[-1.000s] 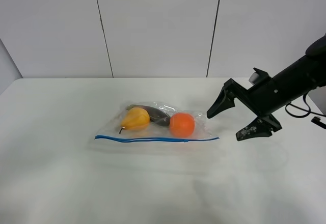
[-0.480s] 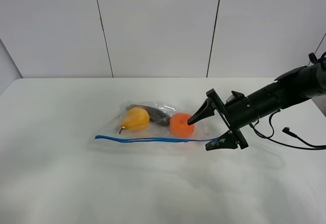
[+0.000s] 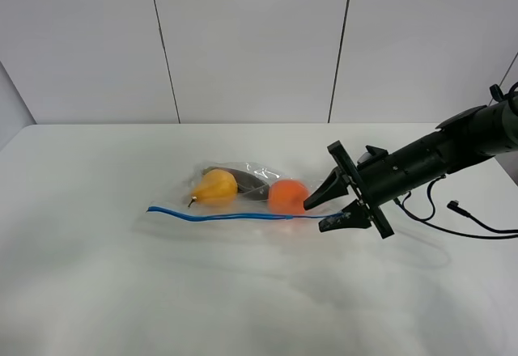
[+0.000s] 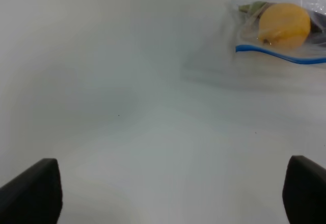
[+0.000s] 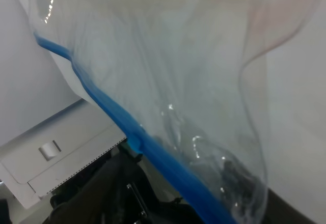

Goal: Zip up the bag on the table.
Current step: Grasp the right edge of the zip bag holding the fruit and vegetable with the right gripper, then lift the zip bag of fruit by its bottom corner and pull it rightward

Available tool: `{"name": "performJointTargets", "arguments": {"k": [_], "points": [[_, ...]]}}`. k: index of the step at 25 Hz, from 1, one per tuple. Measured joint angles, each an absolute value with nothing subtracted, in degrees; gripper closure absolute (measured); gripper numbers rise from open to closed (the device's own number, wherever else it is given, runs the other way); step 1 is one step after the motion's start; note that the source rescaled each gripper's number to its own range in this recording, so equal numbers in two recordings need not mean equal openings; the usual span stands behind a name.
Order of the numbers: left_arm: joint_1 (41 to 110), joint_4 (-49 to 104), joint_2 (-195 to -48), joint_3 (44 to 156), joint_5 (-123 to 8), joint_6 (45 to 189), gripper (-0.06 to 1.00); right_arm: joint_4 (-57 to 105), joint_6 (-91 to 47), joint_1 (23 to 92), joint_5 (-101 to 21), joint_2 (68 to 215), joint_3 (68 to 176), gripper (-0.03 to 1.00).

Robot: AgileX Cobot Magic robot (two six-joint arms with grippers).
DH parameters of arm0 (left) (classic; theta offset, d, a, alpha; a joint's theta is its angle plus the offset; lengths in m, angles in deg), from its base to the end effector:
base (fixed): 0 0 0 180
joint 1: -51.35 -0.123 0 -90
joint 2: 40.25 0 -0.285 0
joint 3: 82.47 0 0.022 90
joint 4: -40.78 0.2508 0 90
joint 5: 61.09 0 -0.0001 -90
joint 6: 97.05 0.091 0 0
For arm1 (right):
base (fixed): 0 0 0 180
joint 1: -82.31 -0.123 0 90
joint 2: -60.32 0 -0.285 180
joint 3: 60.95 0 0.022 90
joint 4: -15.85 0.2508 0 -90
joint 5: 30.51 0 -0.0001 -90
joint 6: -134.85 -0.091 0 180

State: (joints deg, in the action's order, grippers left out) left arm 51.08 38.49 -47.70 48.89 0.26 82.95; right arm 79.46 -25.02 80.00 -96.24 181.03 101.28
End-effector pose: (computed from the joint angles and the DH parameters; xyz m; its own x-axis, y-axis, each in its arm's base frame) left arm -0.0060 -0.0032 0.2762 -0.4609 -0.0213 -0.8872 0.0176 0.9993 -0.0332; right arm 0.3221 0.0874 0.1424 -0.9337 0.1552 0.3228 0.3525 0.5587 0.7508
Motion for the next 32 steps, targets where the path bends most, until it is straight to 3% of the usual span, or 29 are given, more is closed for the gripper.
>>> {"name": "performJointTargets", "arguments": {"k": [12,20,25,32], "points": [[51.1,38.5,-47.7,48.9,0.3,82.9,-0.06,79.5,-25.0,81.8,-97.3,181.0,101.3,0.79],[51.1,38.5,-47.7,48.9,0.3,82.9,-0.06,79.4,-24.5,82.3,-97.7,181.0,101.3,0.83],[51.1,38.5,-47.7,48.9,0.3,82.9,-0.06,79.4,-23.6,82.3,-97.7,181.0,101.3,0.96],[51.1,38.5,-47.7,48.9,0.3,82.9,-0.06,79.2,-21.7,82.3,-97.7,181.0,101.4,0.97]]}}
